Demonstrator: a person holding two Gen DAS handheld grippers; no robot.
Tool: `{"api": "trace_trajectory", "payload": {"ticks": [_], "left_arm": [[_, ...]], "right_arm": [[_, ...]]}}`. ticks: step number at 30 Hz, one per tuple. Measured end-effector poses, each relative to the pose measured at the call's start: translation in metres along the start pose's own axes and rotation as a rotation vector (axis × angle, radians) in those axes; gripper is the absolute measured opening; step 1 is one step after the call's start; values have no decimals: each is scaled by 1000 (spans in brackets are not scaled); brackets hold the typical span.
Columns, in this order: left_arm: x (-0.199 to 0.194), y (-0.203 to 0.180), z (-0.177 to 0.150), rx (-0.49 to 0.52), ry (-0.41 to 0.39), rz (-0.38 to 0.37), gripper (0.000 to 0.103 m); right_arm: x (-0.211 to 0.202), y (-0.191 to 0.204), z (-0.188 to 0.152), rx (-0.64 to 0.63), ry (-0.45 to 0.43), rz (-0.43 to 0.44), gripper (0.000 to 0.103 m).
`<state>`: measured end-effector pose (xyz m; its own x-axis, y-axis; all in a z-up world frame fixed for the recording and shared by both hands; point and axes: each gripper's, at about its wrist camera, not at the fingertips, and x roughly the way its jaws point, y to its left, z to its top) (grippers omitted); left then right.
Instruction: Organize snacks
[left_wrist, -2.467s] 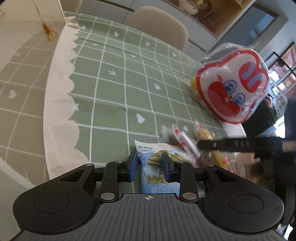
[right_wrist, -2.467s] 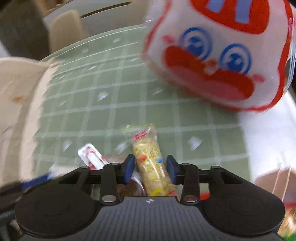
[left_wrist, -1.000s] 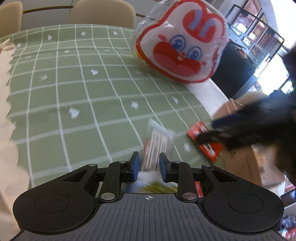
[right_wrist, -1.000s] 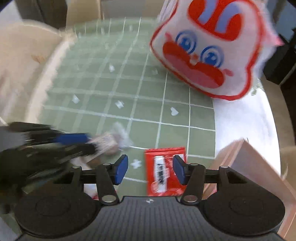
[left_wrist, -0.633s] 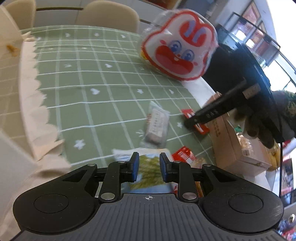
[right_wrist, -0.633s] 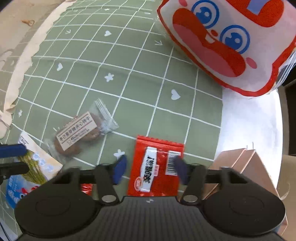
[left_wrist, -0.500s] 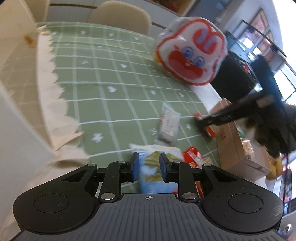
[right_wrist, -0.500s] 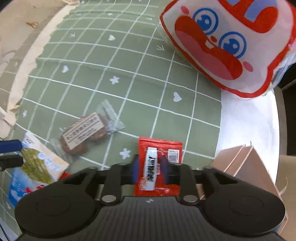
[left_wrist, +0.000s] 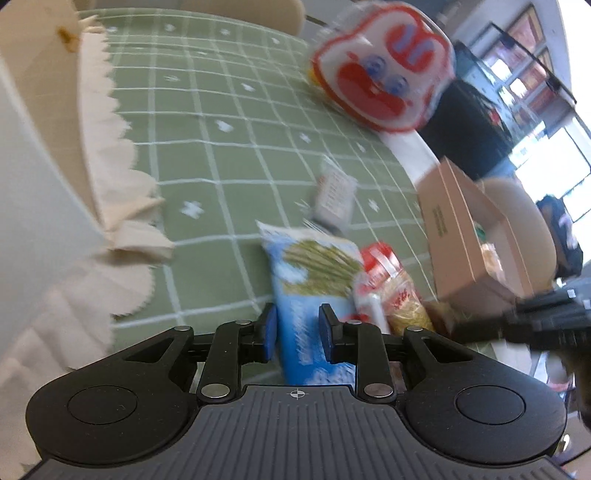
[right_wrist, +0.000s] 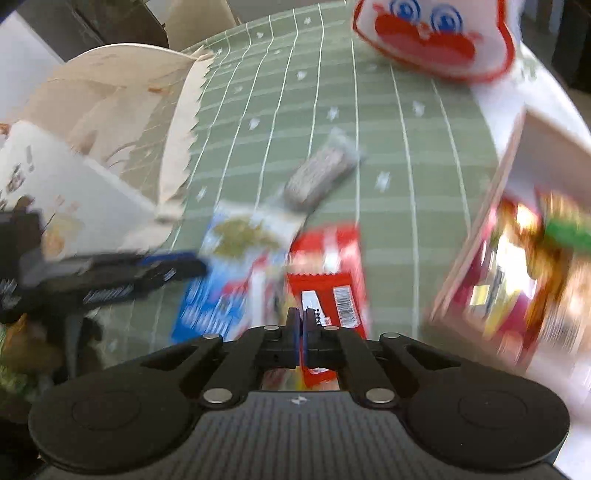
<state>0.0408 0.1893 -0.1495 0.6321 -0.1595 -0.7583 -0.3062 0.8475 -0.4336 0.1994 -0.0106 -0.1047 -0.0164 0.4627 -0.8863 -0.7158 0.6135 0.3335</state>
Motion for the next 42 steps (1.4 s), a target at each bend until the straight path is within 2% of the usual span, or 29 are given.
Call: {"api": "trace_trajectory", "payload": {"ticks": [4, 7, 10, 13, 16, 18, 21, 22, 24, 25, 27, 29, 31, 35, 42], "left_arm": [[3, -20, -3, 54, 4, 8, 35], [-2, -36, -4, 99, -17, 9, 34], [-11, -53, -8, 155, -52, 46, 34], [-25, -65, -13, 181, -99, 77, 34], [-28, -79, -21, 231, -68, 46, 34], [-21, -93, -32, 298, -13, 26, 34], [-10, -116, -55, 428, 5, 39, 34], [-5, -123, -62, 477, 8, 57, 34], [5, -133, -77, 569, 7, 118, 36], [6, -137, -83, 614, -21, 136, 36], [10, -145, -88, 667, -31, 168, 38], [12, -147, -88, 678, -28, 178, 38], [12, -148, -87, 667, -20, 177, 40], [14, -146, -81, 599, 17, 119, 41], [18, -146, -86, 588, 18, 61, 41]], "right_arm": [[-12, -9, -48, 125, -30, 29, 2], [-26, -26, -79, 233, -89, 0, 2], [-38, -39, -107, 306, -159, -81, 4], [-49, -46, -129, 344, -222, -193, 10], [-56, -49, -150, 372, -273, -291, 21], [-56, -49, -164, 399, -291, -304, 29], [-53, -47, -180, 441, -305, -299, 31], [-52, -46, -185, 449, -307, -297, 31], [-46, -40, -195, 470, -312, -297, 42], [-42, -36, -200, 477, -311, -294, 45], [-35, -29, -209, 491, -301, -292, 51], [-31, -21, -216, 483, -330, -307, 58], [-30, -16, -219, 479, -341, -313, 59], [-28, -10, -222, 470, -353, -328, 61], [-28, -5, -232, 475, -393, -326, 67]]}}
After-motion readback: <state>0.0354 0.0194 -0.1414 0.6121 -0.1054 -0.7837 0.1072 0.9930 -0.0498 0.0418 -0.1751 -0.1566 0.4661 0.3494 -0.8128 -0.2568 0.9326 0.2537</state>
